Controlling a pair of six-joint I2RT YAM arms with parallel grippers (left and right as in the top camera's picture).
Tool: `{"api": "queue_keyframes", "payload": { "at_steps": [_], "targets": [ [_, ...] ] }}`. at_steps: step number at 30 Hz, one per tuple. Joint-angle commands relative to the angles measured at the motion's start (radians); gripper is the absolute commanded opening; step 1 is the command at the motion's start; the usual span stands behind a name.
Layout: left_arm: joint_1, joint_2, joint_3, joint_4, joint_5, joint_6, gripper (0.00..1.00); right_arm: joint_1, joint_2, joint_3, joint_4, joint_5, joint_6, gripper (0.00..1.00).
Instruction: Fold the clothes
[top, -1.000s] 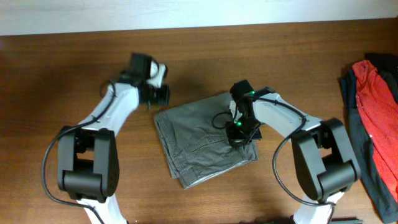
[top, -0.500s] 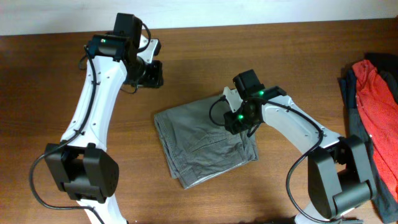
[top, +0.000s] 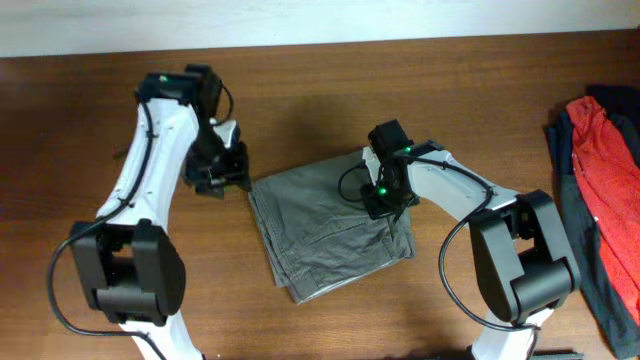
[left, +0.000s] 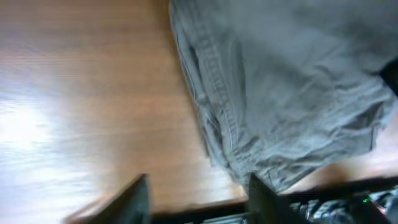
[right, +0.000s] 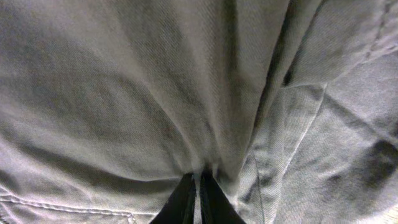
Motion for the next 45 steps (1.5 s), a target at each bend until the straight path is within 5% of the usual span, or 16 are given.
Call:
{"api": "queue_keyframes", "payload": {
  "at_steps": [1, 3, 14, 16, 21, 23, 28, 32, 36, 40, 45],
  "targets": [
    [0.002, 0.0, -0.2, 0.109, 0.168, -0.019, 0.68, -0.001, 0.009, -0.001, -0.017, 0.02, 0.014, 0.1],
    [0.002, 0.0, -0.304, 0.177, 0.254, -0.019, 0.78, -0.001, 0.009, -0.001, -0.022, 0.021, 0.014, 0.1],
    [-0.012, 0.0, -0.706, 0.594, 0.407, -0.274, 0.87, -0.001, 0.009, -0.001, -0.023, 0.02, 0.01, 0.1],
    [-0.04, 0.0, -0.765, 0.716, 0.445, -0.336, 0.97, -0.001, 0.009, -0.001, -0.023, 0.02, 0.01, 0.1],
    [-0.109, 0.0, -0.799, 0.873, 0.497, -0.352, 0.97, -0.001, 0.009, -0.001, -0.023, 0.02, 0.01, 0.1],
    [-0.111, 0.0, -0.799, 0.889, 0.505, -0.351, 0.91, -0.001, 0.009, -0.001, -0.023, 0.02, 0.01, 0.1],
    [-0.111, 0.0, -0.799, 0.89, 0.512, -0.347, 0.29, -0.001, 0.009, -0.001, -0.024, 0.02, 0.01, 0.09],
    [-0.108, -0.005, -0.798, 0.885, 0.554, -0.279, 0.01, -0.001, 0.008, 0.0, -0.041, 0.021, 0.01, 0.08],
    [-0.108, -0.085, -0.785, 0.865, 0.538, -0.21, 0.01, -0.001, -0.029, 0.045, -0.131, 0.027, 0.003, 0.06],
    [-0.064, -0.27, -0.733, 0.817, 0.369, -0.159, 0.01, -0.001, -0.123, 0.15, -0.274, 0.028, -0.022, 0.06],
    [0.074, -0.4, -0.658, 0.956, 0.368, -0.16, 0.01, -0.001, -0.241, 0.279, -0.352, 0.028, -0.023, 0.07]
  ]
}}
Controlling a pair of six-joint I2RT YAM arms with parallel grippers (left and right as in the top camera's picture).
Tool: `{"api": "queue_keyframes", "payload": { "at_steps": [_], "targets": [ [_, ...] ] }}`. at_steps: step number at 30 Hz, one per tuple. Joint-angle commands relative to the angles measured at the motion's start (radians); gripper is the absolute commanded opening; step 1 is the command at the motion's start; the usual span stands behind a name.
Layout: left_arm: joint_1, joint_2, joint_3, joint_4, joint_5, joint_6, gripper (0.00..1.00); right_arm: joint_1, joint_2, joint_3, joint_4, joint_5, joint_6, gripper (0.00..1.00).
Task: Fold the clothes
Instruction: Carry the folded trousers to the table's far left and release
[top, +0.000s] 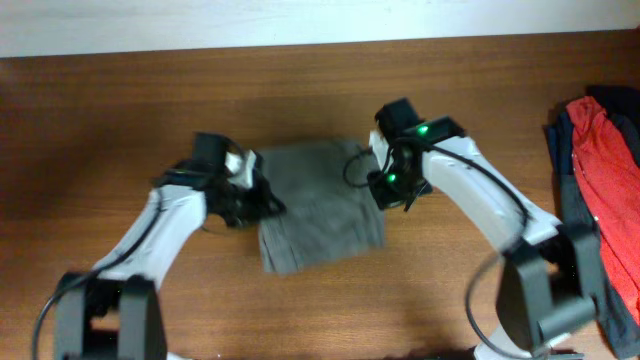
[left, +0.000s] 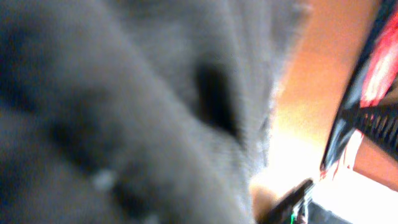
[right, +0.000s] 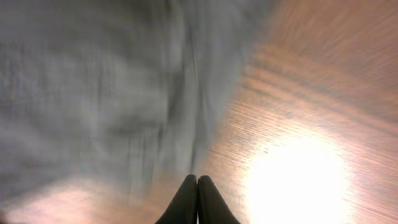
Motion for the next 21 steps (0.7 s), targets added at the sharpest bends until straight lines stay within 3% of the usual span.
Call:
{"api": "queue_keyframes", "payload": {
  "at_steps": [1, 8, 13, 17, 21],
  "targets": [
    [0.111, -0.082, 0.085, 0.117, -0.037, 0.028, 0.0, -0.001, -0.109, 0.104, -0.031, 0.011, -0.012, 0.07],
    [0.373, -0.047, 0.106, 0.407, -0.172, -0.003, 0.0, 0.001, -0.196, 0.191, -0.105, 0.011, -0.009, 0.07],
    [0.569, 0.085, 0.106, 0.344, -0.233, -0.029, 0.01, 0.001, -0.198, 0.191, -0.141, 0.011, -0.008, 0.07],
    [0.634, 0.205, 0.106, 0.325, -0.236, -0.029, 0.01, 0.001, -0.198, 0.191, -0.142, 0.007, -0.008, 0.06],
    [0.637, 0.292, 0.106, 0.316, -0.236, -0.04, 0.08, 0.001, -0.198, 0.191, -0.148, 0.007, -0.008, 0.06]
  ]
}}
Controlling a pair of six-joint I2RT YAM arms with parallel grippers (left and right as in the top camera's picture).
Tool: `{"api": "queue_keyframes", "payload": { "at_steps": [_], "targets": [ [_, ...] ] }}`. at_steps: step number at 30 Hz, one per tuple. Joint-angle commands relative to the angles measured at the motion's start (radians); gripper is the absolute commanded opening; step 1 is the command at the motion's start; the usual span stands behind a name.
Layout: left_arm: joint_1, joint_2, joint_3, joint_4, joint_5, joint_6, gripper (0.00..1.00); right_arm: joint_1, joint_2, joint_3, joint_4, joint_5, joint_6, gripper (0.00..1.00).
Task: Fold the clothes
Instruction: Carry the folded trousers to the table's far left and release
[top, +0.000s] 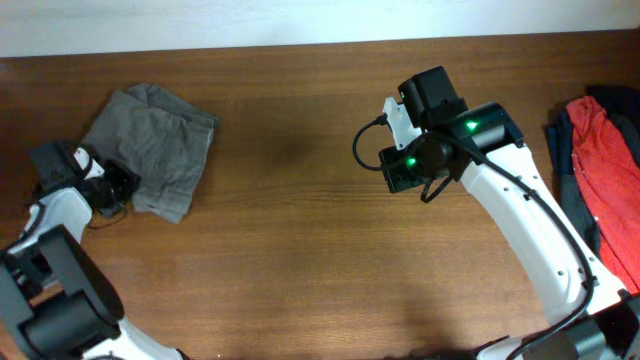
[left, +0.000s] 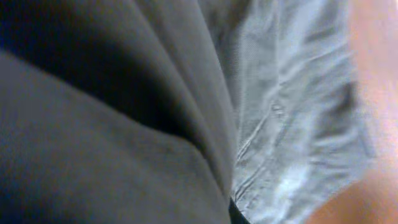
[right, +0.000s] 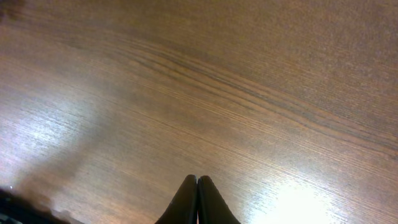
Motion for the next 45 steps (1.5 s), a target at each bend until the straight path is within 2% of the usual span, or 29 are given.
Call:
{"api": "queue_keyframes", "payload": {
  "at_steps": [1, 2, 3, 4, 5, 6, 9, 11, 15, 17, 20, 21, 23, 24, 28, 30, 33, 37, 41, 45],
  "targets": [
    [-0.002, 0.061, 0.011, -0.009, 0.002, -0.017, 0.14, 0.001, -0.017, 0.015, -0.009, 0.005, -0.006, 0.06],
    [-0.002, 0.064, 0.011, -0.025, 0.002, -0.018, 0.18, 0.001, -0.017, 0.015, -0.01, 0.005, -0.006, 0.06],
    [-0.002, 0.065, 0.011, -0.045, -0.005, -0.026, 0.27, 0.001, -0.017, 0.015, -0.011, 0.005, -0.006, 0.06],
    [-0.002, 0.065, 0.011, -0.075, -0.008, -0.04, 0.44, 0.001, -0.017, 0.015, -0.011, 0.005, -0.006, 0.06],
    [-0.002, 0.065, 0.011, -0.101, -0.008, -0.049, 0.76, 0.001, -0.017, 0.015, -0.011, 0.005, -0.006, 0.06],
    [-0.002, 0.065, 0.011, -0.153, -0.008, -0.058, 0.99, 0.001, -0.017, 0.015, -0.012, 0.005, -0.006, 0.06],
    [0.002, 0.059, 0.011, -0.254, -0.007, -0.058, 0.99, 0.001, -0.017, 0.015, -0.011, 0.005, -0.006, 0.07],
    [0.013, 0.023, 0.022, -0.354, 0.05, -0.05, 0.99, 0.001, -0.017, 0.015, -0.012, 0.005, -0.006, 0.07],
    [0.017, -0.147, 0.056, -0.523, 0.037, 0.055, 0.99, 0.001, -0.017, 0.015, -0.009, 0.006, -0.006, 0.07],
    [0.017, -0.264, 0.058, -0.536, -0.022, 0.078, 0.99, 0.001, -0.017, 0.015, -0.002, 0.006, -0.006, 0.07],
    [0.015, -0.377, 0.058, -0.46, -0.116, 0.122, 0.99, 0.001, -0.017, 0.015, 0.017, 0.006, -0.006, 0.07],
    [0.01, -0.395, 0.058, -0.414, -0.134, 0.171, 0.9, 0.001, -0.017, 0.015, 0.029, 0.006, -0.006, 0.07],
    [-0.008, -0.377, 0.058, -0.342, -0.175, 0.232, 0.13, 0.001, -0.017, 0.015, 0.052, 0.005, -0.006, 0.07],
    [-0.021, -0.35, 0.057, -0.32, -0.212, 0.25, 0.01, 0.001, -0.017, 0.015, 0.058, 0.005, -0.006, 0.08],
    [-0.1, -0.169, 0.057, -0.228, -0.213, 0.531, 0.0, 0.001, -0.017, 0.015, 0.059, 0.005, -0.006, 0.07],
    [-0.136, -0.084, 0.057, -0.185, -0.214, 0.589, 0.0, 0.001, -0.017, 0.015, 0.06, 0.005, -0.006, 0.07],
    [-0.177, 0.015, 0.057, -0.134, -0.217, 0.607, 0.0, 0.001, -0.017, 0.015, 0.058, 0.005, -0.006, 0.07],
    [-0.211, 0.117, 0.057, -0.103, -0.221, 0.573, 0.0, 0.001, -0.017, 0.015, 0.058, 0.005, -0.006, 0.07],
    [-0.232, 0.234, 0.057, 0.029, -0.174, 0.36, 0.0, 0.001, -0.017, 0.015, 0.06, 0.005, -0.005, 0.07],
    [-0.232, 0.295, 0.058, 0.172, -0.099, 0.236, 0.0, 0.001, -0.017, 0.015, 0.059, 0.005, 0.04, 0.07]
  ]
}}
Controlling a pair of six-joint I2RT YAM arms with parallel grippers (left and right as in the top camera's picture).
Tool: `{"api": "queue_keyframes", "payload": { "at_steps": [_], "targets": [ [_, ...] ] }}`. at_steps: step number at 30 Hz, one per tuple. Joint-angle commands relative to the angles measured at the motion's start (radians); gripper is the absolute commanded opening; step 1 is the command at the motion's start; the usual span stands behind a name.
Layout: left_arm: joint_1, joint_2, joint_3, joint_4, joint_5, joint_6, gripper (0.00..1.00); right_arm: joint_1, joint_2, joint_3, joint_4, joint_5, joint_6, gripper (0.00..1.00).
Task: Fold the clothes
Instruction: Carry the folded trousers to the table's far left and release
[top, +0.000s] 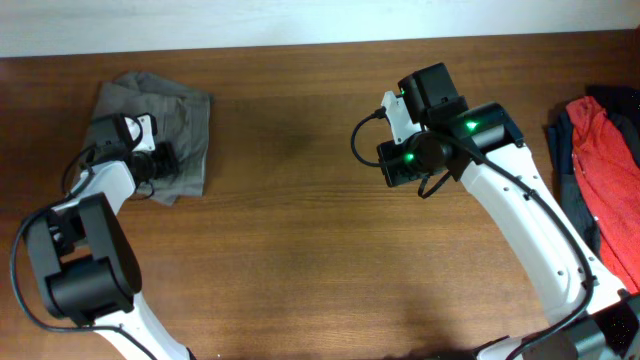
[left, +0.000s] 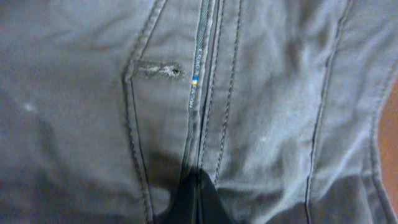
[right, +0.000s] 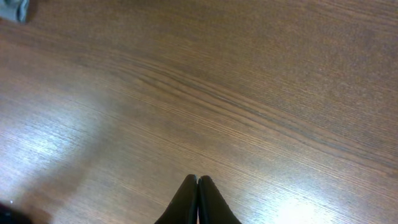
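Note:
The folded grey garment (top: 190, 122) lies at the table's far left, near the back edge. My left gripper (top: 168, 162) rests on its front right part. In the left wrist view the seamed grey cloth (left: 261, 93) fills the frame, and the left gripper (left: 198, 190) is shut with its tips against the fabric; no cloth shows between them. My right gripper (top: 396, 168) hangs over bare wood right of the table's middle, far from the garment. In the right wrist view the right gripper (right: 198, 182) is shut on nothing.
A heap of red and dark blue clothes (top: 598, 150) lies at the right edge of the brown wooden table (top: 300, 260). A pale wall strip runs along the table's back edge.
My left gripper was at the garment's left edge and is now on top of its right part. The garment sits slightly further back and looks more squared. The right arm has barely moved.
The grey garment lay at the table's middle with my right gripper shut on top of it and the left gripper open beside its left edge. Then both grippers were at it. Then it lay far left, the right gripper over bare wood. Now the left gripper rests on it.

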Motion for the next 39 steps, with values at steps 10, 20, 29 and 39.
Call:
{"api": "queue_keyframes", "payload": {
  "at_steps": [10, 20, 29, 39],
  "targets": [
    [-0.01, 0.1, 0.19, -0.158, 0.202, -0.15, 0.23, 0.001, -0.041, 0.017, -0.007, 0.007, 0.038, 0.08],
    [-0.01, -0.311, 0.562, -0.841, 0.115, 0.16, 0.48, 0.0, -0.233, 0.239, -0.008, 0.176, 0.035, 0.32],
    [-0.011, -0.672, 0.564, -1.164, 0.023, 0.19, 0.99, 0.0, -0.355, 0.295, -0.046, 0.325, 0.035, 0.99],
    [-0.011, -0.732, 0.564, -1.185, 0.019, 0.19, 0.99, 0.001, -0.34, 0.295, -0.114, 0.323, 0.035, 0.99]
  ]
}}
